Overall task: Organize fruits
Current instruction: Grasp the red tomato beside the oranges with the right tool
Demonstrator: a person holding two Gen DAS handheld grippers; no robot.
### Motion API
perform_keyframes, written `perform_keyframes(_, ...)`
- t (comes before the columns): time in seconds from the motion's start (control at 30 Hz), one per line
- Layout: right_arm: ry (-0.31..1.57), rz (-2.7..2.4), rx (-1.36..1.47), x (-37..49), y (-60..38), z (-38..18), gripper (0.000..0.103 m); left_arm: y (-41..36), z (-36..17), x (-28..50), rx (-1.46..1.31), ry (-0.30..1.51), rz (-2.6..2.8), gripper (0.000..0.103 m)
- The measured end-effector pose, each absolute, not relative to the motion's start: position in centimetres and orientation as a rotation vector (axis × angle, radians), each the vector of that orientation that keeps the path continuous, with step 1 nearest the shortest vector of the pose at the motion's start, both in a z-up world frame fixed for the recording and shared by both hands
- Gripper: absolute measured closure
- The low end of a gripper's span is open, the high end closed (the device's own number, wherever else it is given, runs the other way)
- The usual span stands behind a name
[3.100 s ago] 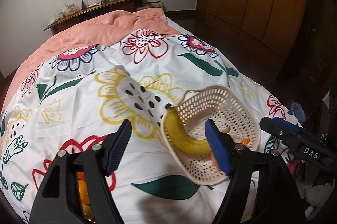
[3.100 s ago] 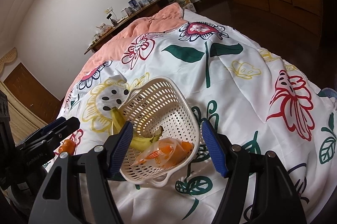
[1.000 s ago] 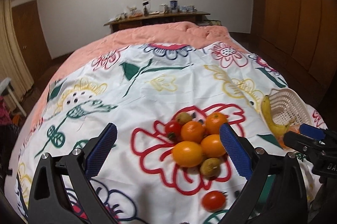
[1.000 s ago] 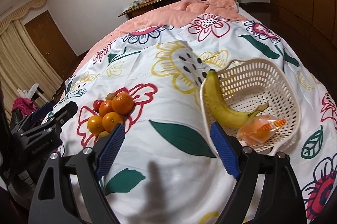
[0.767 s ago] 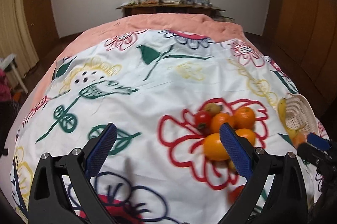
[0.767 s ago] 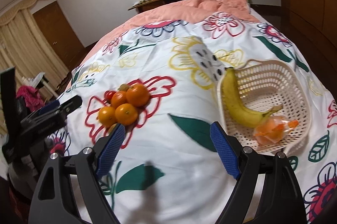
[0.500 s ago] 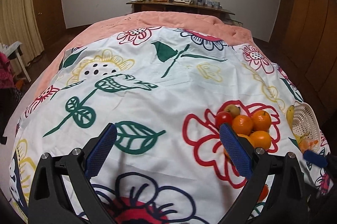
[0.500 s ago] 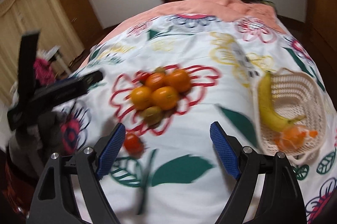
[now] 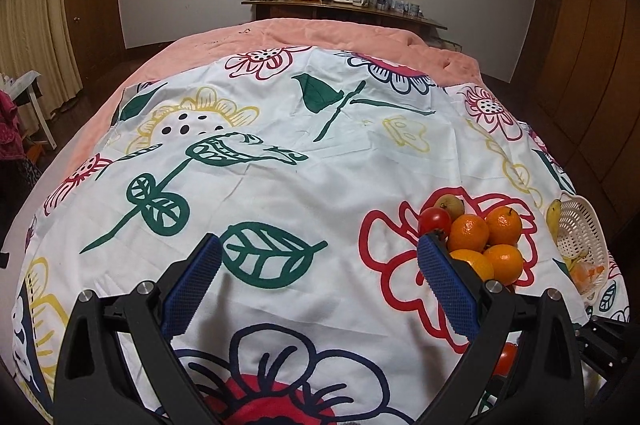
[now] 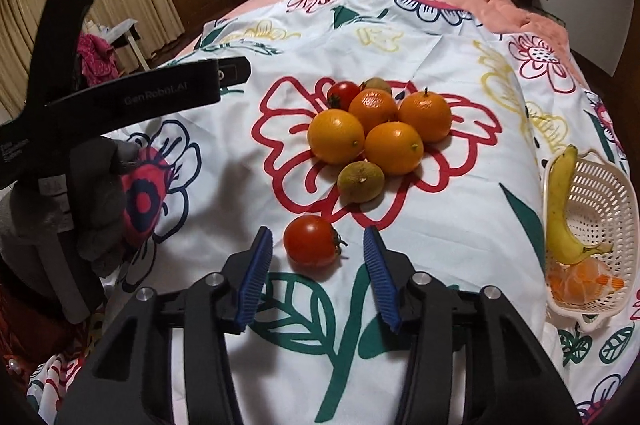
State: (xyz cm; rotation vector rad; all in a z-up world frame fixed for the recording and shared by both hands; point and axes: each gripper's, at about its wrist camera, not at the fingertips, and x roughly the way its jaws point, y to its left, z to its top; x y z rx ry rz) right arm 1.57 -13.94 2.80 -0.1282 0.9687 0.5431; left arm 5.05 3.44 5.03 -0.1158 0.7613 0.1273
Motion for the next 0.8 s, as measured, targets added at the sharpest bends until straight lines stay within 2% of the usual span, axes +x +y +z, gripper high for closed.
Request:
perform_keyframes(0.3,1.007,0.541,-0.157,2.1,-13.1,2.0,0.069,2.9,4.8,5.1,-0.105,0.764,0.113,0.004)
perform_keyframes(0.8,0.946,0.495,-0.08,1.7,-15.9,3.2,0.07,-1.1,4.3,5.3,-0.009,0.777,0.007,0.004)
